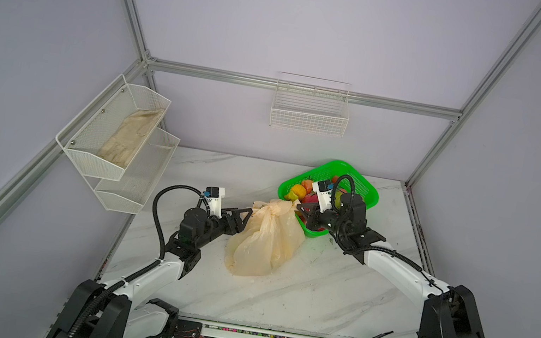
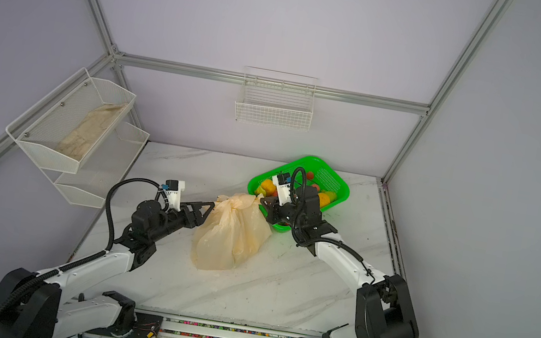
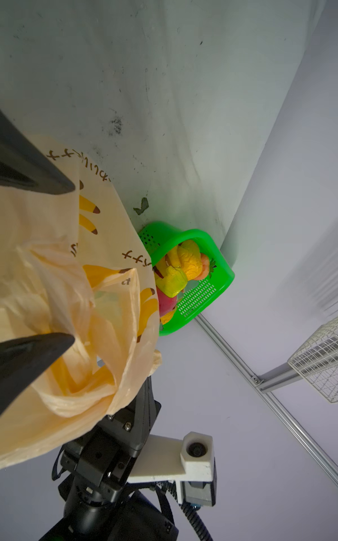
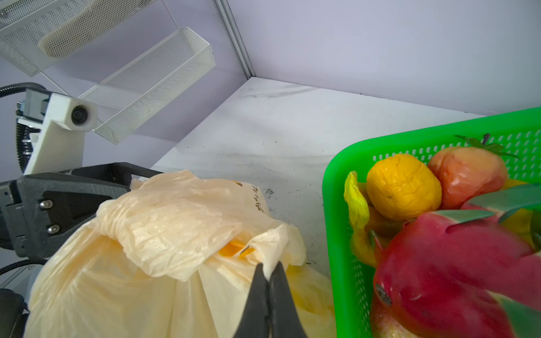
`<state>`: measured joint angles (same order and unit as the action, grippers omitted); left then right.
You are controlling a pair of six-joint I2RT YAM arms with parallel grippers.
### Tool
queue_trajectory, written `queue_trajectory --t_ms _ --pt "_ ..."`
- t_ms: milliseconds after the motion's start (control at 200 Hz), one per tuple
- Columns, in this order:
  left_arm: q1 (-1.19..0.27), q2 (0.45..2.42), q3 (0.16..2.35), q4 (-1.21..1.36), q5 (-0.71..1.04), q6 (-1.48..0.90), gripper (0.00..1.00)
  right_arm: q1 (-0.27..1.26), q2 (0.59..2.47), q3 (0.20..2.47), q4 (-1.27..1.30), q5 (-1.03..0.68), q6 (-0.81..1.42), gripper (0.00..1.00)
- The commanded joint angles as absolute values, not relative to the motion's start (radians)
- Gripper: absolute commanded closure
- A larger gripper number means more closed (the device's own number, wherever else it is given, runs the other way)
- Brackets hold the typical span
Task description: Place the fake fruits into the plastic bag and tie a complex knot
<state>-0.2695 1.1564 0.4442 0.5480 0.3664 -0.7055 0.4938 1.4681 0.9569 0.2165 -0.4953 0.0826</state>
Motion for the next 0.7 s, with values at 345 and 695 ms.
queue_trajectory --t_ms 345,695 --pt "-0.267 1.307 0.563 0.876 0.513 -0.794 0.73 0.495 1.445 0.939 0.222 -0.497 0.045 1.0" --pt "-0.258 1.173 0.508 0.7 0.33 -0.654 1.0 0.49 1.409 0.896 0.184 -0.412 0.076 1.0"
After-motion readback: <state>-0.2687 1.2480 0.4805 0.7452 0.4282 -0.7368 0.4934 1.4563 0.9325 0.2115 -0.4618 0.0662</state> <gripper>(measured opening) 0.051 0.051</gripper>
